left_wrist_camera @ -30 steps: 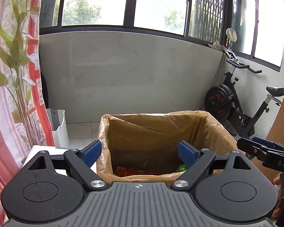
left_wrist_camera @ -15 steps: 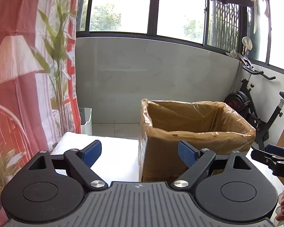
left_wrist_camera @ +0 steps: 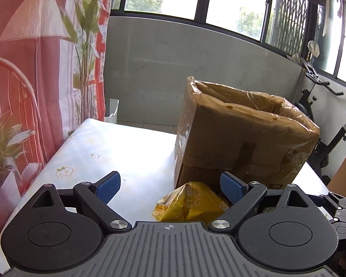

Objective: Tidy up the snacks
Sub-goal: 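Grasp the yellow chip bag with the left tool while the right tool grasps the green cucumber bag, then carry both bags over the box and release them inside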

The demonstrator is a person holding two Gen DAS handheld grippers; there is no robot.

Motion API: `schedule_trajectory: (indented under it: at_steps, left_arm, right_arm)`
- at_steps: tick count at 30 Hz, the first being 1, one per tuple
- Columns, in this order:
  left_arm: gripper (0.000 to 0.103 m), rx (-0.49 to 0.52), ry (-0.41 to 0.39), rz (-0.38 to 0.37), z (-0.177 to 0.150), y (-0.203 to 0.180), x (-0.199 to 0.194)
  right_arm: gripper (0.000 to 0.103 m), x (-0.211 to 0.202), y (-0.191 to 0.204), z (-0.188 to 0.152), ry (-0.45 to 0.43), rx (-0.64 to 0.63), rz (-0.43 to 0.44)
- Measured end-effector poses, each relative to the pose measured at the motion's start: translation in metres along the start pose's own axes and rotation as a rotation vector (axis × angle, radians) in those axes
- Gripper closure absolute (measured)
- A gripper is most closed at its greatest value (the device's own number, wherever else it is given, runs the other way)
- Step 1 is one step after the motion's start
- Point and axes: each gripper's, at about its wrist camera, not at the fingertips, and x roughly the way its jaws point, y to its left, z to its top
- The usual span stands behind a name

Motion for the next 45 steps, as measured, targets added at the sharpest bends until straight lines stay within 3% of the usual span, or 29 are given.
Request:
schedule_trajectory:
  at_steps: [10, 15, 18, 19, 22, 25, 27, 32, 37, 40, 45]
  left_arm:
    - [0.009, -0.041, 0.039, -0.014, -0.017, 0.009, 0.011]
    - [0.009, -0.048, 0.057, -0.037, -0.019, 0.007, 0.018]
    - [0.009, -0.029, 0.074, -0.046, -0.019, 0.002, 0.025]
    - [0.009, -0.019, 0.081, -0.053, -0.018, 0.001, 0.028]
    - [0.009, 0.005, 0.101, -0.072, -0.014, -0.006, 0.041]
    - [0.009, 0.014, 0.07, -0.09, -0.007, -0.012, 0.053]
    - [0.009, 0.0, 0.059, -0.085, -0.002, -0.016, 0.065]
    - [0.009, -0.036, 0.17, -0.105, -0.004, -0.021, 0.105]
    - [0.011, 0.007, 0.255, -0.097, -0.026, -0.026, 0.122]
    - [0.01, 0.049, 0.245, -0.097, -0.037, -0.03, 0.119]
    - [0.023, 0.077, 0.227, -0.103, -0.044, -0.029, 0.108]
  right_arm:
    - [0.001, 0.032, 0.027, -0.022, 0.136, -0.141, 0.001]
    - [0.001, 0.042, 0.025, -0.034, 0.191, -0.153, -0.014]
    - [0.005, 0.04, 0.018, -0.036, 0.189, -0.113, -0.001]
    - [0.012, 0.039, 0.016, -0.036, 0.186, -0.099, 0.012]
    - [0.02, 0.033, 0.012, -0.037, 0.17, -0.069, 0.024]
    - [0.026, 0.028, 0.006, -0.039, 0.158, -0.036, 0.025]
    - [0.028, 0.024, 0.002, -0.039, 0.153, -0.013, 0.028]
    - [0.029, 0.018, 0.0, -0.039, 0.152, 0.001, 0.026]
    - [0.029, 0.014, -0.004, -0.042, 0.144, 0.029, 0.026]
    - [0.029, 0.013, -0.006, -0.042, 0.141, 0.042, 0.03]
    - [0.029, 0.014, -0.005, -0.043, 0.139, 0.042, 0.032]
